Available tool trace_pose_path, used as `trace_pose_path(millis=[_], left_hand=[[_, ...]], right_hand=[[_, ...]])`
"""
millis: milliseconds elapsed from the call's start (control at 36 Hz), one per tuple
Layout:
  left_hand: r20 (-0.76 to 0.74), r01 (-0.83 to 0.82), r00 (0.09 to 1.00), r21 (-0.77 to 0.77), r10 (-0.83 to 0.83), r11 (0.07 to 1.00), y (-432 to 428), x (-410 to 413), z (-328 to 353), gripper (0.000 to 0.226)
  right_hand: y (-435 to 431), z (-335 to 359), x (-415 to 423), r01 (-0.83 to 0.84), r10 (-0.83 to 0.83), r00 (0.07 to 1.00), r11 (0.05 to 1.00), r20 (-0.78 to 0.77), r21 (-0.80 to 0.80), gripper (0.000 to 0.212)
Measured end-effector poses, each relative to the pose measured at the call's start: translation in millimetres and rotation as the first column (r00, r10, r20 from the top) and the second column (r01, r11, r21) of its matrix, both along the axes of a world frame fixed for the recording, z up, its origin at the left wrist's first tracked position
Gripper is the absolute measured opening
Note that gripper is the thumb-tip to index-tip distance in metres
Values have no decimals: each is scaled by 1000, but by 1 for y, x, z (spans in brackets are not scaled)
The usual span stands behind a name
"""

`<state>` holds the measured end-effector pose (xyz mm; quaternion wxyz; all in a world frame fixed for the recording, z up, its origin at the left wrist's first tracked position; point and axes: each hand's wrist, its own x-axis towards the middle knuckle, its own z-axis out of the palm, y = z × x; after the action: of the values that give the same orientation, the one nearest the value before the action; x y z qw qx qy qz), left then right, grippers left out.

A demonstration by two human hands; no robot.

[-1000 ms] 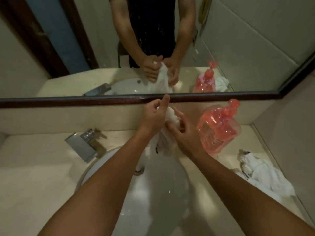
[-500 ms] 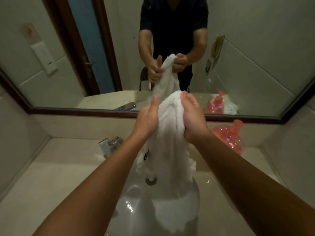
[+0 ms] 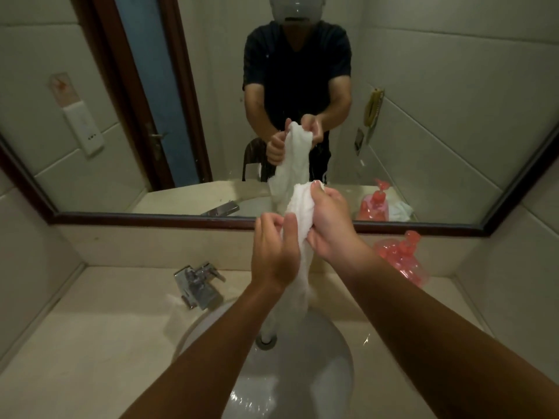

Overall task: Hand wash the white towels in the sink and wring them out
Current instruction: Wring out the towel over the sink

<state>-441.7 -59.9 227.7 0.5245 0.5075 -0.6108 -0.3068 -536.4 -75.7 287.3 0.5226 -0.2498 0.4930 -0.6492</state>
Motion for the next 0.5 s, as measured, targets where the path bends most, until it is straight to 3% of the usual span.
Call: trace_pose_path(millis=[111,222,278,333,417,500], left_hand=[[10,-6,1000,69,6,998,-5,-1,-2,75],[-146,11,989,212,20,977,-10,2,28,76],[-229,25,972,320,52,947,-14,0,40,64],[-279,29,954,444,108,896,-24,-2,49,58],[-388,99,907,573,163,814,-44,-1,57,82],[-417,125,893,592,170,796,-51,-3,65,85]], right_hand=[[-2,-10,1,-13,12,997,1000,74,14,34],[8,-10,-3,-96,104,980,994,168,-52,37],[18,-9,-6,-154,149,985,987,-87,-48,42],[30,-15,-9,-175,152,899,984,-411,-18,47],[44,-32,-10,-196,187,845,980,-501,34,51],[47,-44,-12,-217,226,807,973,-545,83,43]])
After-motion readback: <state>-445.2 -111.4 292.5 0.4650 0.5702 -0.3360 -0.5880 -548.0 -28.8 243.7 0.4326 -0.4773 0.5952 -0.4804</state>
